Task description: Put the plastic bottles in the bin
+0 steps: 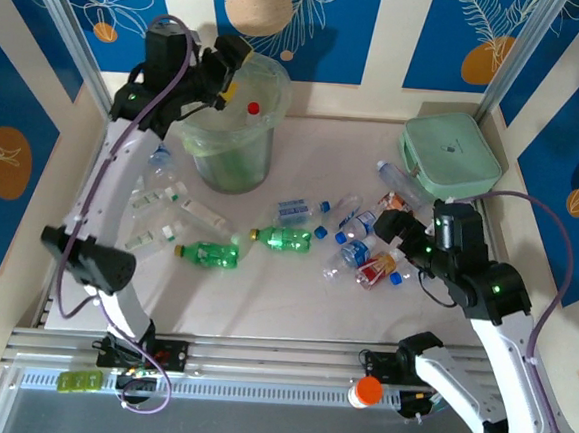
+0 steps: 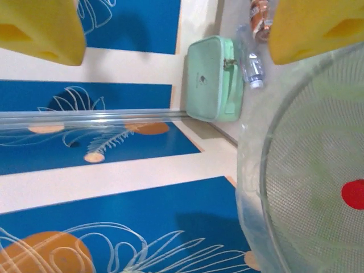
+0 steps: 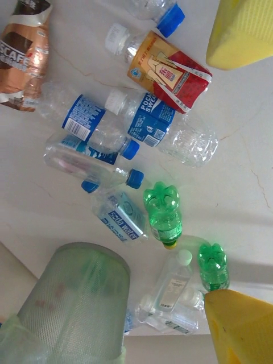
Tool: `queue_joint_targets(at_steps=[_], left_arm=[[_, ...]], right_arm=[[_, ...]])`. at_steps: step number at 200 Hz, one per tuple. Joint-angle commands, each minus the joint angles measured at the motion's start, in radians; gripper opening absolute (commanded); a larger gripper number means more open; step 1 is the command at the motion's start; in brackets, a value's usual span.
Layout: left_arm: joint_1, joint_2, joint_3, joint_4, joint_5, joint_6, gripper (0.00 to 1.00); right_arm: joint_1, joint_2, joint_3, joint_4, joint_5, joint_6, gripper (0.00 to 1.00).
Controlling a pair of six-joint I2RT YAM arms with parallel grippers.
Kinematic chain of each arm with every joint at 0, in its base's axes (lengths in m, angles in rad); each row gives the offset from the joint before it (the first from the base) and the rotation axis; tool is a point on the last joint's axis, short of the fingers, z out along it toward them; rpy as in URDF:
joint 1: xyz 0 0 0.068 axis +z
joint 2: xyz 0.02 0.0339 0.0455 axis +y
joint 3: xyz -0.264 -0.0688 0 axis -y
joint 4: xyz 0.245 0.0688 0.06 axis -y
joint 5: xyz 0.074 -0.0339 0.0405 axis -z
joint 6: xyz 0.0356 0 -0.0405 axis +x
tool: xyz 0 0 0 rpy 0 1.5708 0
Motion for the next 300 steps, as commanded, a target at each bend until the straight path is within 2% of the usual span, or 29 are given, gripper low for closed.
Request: queue_joint_targets(at_steps=[1, 20, 33, 44, 56, 66, 85, 117, 136, 149, 163, 182, 197, 227, 300], left_arm=[[-0.008, -0.095, -0.073, -0.142, -0.086, 0.161, 0.99], [-0.001, -0.208, -0.201, -0.199, -0.202, 0.176, 0.99], [0.004, -0.291, -0.318, -0.15, -0.243, 0.203, 0.99], [0.008, -0.341, -0.381, -0.14, -0.293, 0.242, 0.99], [0.02, -0.36, -0.4, -0.211, -0.417, 0.239, 0.99], [0.069, -0.362, -0.413, -0.27, -0.473, 0.204, 0.99], [0.18, -0.355, -0.444, -0.294, -0.5, 0.157, 0.99], [0.387, -0.288, -0.492, -0.196, -0.458, 0.116, 0.99], [0.451, -0.197, -0.475, -0.14, -0.473, 0.177, 0.99], [0.479, -0.124, -0.478, -0.053, -0.408, 0.275, 0.99], [0.499, -0.037, -0.486, 0.047, -0.291, 0.387, 1.0], [0.516, 0.111, -0.407, 0.012, -0.226, 0.498, 0.99], [0.517, 0.226, -0.319, -0.079, -0.223, 0.521, 0.99], [0.517, 0.403, -0.24, -0.11, -0.099, 0.577, 0.99], [0.515, 0.624, -0.105, -0.164, -0.087, 0.633, 1.0]], right_arm=[[-0.019, -0.041, -0.046, 0.023, 0.011, -0.057, 0.99], [-0.04, -0.06, -0.068, 0.048, -0.038, -0.086, 0.99], [-0.052, -0.05, -0.08, 0.056, -0.065, -0.11, 0.99], [-0.061, -0.036, -0.084, 0.034, -0.045, -0.097, 0.99], [-0.068, -0.03, -0.098, 0.02, -0.004, -0.07, 0.99], [-0.081, -0.036, -0.117, 0.023, 0.009, -0.054, 0.99], [-0.116, -0.038, -0.143, 0.04, -0.041, -0.029, 0.99], [-0.146, -0.01, -0.178, 0.09, -0.155, -0.047, 0.99], [-0.149, 0.011, -0.183, 0.101, -0.176, -0.06, 0.99], [-0.15, 0.026, -0.178, 0.098, -0.184, -0.078, 0.99], [-0.151, 0.034, -0.177, 0.103, -0.198, -0.094, 0.99], [-0.153, 0.033, -0.169, 0.117, -0.205, -0.112, 0.99], [-0.156, 0.04, -0.155, 0.124, -0.211, -0.129, 0.99], [-0.163, 0.069, -0.137, 0.151, -0.276, -0.165, 0.99], [-0.172, 0.118, -0.157, 0.205, -0.364, -0.16, 0.99]])
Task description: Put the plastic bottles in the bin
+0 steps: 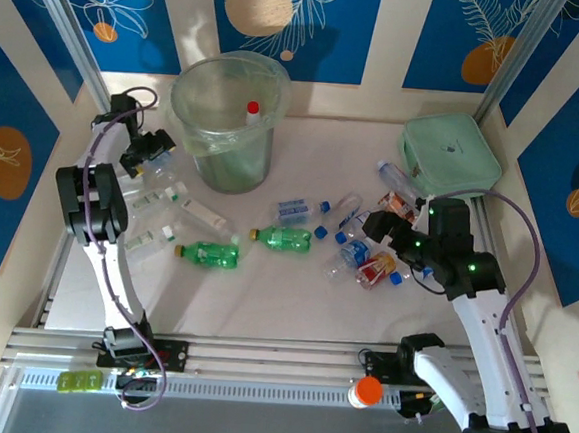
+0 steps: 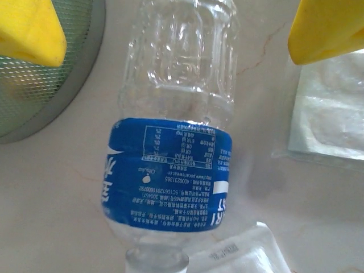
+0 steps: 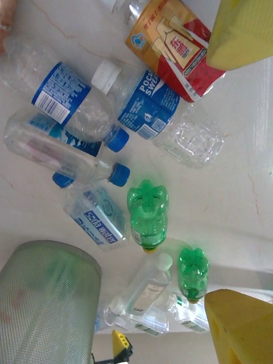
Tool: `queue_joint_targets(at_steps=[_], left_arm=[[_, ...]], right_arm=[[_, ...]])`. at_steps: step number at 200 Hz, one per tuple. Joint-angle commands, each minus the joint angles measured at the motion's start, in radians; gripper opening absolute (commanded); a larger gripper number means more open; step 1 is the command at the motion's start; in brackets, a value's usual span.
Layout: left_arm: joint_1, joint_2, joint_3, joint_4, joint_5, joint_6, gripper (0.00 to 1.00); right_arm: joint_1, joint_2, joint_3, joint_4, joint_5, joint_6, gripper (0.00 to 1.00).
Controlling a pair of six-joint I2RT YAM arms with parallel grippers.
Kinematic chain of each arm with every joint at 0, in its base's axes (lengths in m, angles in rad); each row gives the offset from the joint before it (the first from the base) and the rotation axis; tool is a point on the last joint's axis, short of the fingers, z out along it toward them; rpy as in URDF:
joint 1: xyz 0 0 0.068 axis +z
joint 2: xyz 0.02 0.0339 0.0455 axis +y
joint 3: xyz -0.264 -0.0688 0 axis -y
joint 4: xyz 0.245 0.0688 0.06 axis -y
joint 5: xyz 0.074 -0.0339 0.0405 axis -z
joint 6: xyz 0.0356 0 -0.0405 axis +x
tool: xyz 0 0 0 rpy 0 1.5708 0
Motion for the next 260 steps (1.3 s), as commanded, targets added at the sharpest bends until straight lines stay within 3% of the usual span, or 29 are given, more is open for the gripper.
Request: queue_joint_targets(at_steps=[1, 51, 108, 136, 220, 260], left_arm=[[0.008, 0.057, 0.069, -0.046, 0.02, 0.043, 1.0], [0.008, 0.13, 0.119, -0.069, 0.011, 0.051, 0.88], [0.009, 0.128, 0.12, -0.062, 0.019, 0.042, 0.62], [0.009, 0.108, 0.122, -0.066, 0.029, 0.031, 0.59], [0.009, -0.112, 0.057, -0.048, 0.027, -0.043, 0.43], [0.008, -0.296, -0.012, -0.03, -0.007, -0.082, 0.37]], right_arm=[[-0.009, 0.009, 0.008, 0.02, -0.052, -0.015, 0.99], [-0.021, 0.016, 0.018, 0.014, -0.061, -0.02, 0.99], [-0.029, 0.014, 0.014, 0.017, -0.072, -0.01, 0.99], [-0.029, 0.011, 0.023, 0.006, -0.074, -0.013, 0.99], [-0.021, -0.026, 0.082, -0.036, -0.071, -0.009, 1.0], [0.032, -0.05, 0.109, -0.062, -0.036, -0.002, 1.0]])
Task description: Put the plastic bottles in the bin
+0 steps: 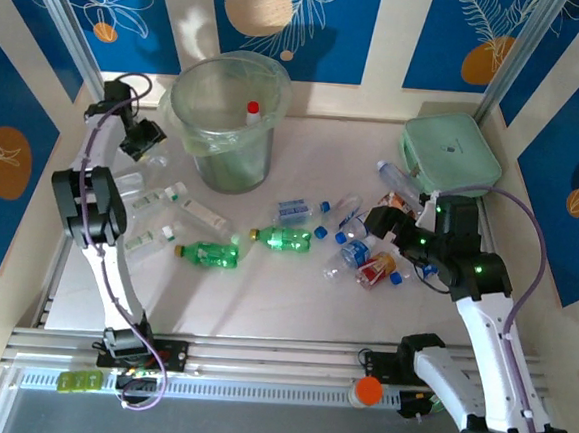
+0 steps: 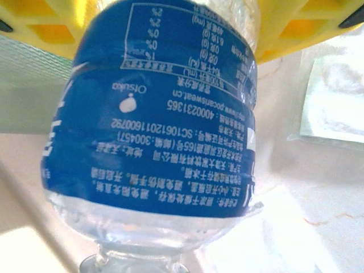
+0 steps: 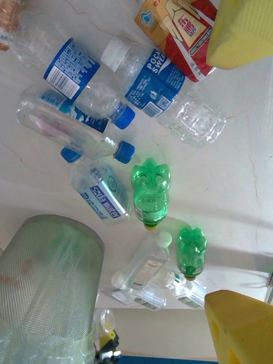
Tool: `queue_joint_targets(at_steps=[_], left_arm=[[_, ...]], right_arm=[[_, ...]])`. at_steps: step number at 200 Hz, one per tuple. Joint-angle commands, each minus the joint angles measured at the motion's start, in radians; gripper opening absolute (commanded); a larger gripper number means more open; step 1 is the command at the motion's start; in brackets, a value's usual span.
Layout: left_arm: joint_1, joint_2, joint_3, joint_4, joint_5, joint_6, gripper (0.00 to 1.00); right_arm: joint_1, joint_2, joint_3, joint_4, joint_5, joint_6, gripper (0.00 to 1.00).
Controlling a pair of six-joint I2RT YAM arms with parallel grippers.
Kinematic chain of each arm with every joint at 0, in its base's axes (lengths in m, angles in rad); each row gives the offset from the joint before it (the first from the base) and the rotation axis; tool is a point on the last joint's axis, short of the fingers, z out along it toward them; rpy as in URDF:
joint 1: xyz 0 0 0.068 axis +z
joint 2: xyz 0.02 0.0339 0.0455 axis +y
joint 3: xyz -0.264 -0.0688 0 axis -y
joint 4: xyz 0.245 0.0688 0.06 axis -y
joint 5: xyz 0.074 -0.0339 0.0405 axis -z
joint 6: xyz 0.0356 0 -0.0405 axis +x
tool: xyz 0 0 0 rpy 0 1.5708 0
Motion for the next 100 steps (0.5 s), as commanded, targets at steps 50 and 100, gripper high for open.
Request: queue_joint_targets(at_steps=[50, 100], left_arm=[[-0.028, -0.379, -0.119, 0.029, -0.056, -0.02, 0.38], [-0.225, -0.539, -0.105, 0.059, -0.069, 0.121, 0.42]], right_arm=[[0.091, -0.055, 0.074, -0.068, 0.039, -0.02, 1.0], [0.233, -0.106, 0.091, -0.025, 0.14, -0.04, 0.99]])
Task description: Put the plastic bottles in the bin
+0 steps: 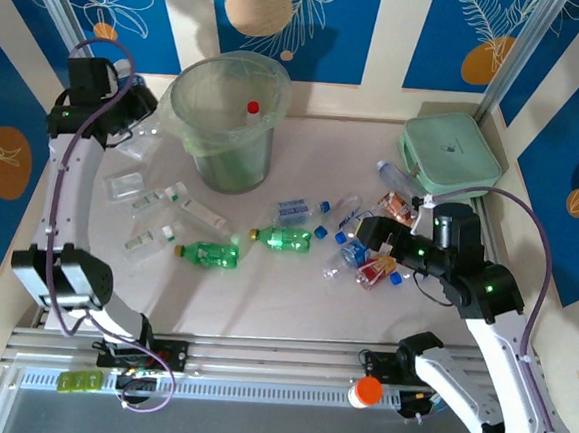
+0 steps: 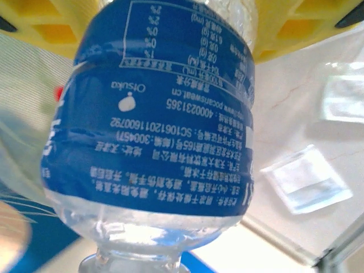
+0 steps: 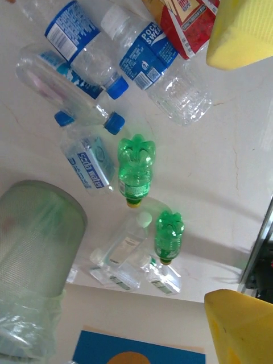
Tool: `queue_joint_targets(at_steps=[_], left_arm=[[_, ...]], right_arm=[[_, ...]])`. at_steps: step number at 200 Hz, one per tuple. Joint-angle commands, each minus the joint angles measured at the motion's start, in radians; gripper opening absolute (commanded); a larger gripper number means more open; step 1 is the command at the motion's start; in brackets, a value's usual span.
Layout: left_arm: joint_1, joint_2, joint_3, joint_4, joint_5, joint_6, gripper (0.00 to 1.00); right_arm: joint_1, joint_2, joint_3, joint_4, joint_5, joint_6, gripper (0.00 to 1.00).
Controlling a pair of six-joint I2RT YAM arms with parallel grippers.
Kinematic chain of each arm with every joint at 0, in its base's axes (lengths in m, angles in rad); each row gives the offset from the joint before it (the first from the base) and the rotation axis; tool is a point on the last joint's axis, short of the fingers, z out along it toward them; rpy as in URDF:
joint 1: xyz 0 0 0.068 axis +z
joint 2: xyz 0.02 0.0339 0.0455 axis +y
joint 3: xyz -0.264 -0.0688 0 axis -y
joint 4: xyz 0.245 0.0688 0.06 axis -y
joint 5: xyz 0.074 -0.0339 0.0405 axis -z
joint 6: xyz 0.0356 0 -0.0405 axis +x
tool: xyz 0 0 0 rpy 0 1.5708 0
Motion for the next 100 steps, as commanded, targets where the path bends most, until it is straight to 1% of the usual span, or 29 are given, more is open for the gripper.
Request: queue_joint_targets(at_steps=[1, 12, 27, 55, 100], left_arm=[[-0.1, -0.059, 0.019, 0.021, -0.023, 0.098, 0.42], [-0.138, -0.074, 0.035, 0.031, -0.019, 0.133, 0.43], [-0.163, -0.066, 0.064, 0.038, 0.013, 0.143, 0.42], [-0.189, -0.007, 0.136, 0.04, 0.072, 0.167, 0.4], [-0.26, 0.122, 0.311, 0.048, 0.032, 0.2, 0.39]], right_arm=[[0.06, -0.041, 0.036, 0.014, 0.066, -0.025, 0.99], [0.079, -0.052, 0.032, 0.042, 0.026, -0.053, 0.99], [0.098, -0.036, 0.041, 0.044, -0.004, -0.063, 0.99], [0.115, -0.03, 0.021, 0.077, -0.007, -0.053, 0.99], [0.116, -0.005, 0.009, 0.095, 0.009, -0.047, 0.99]])
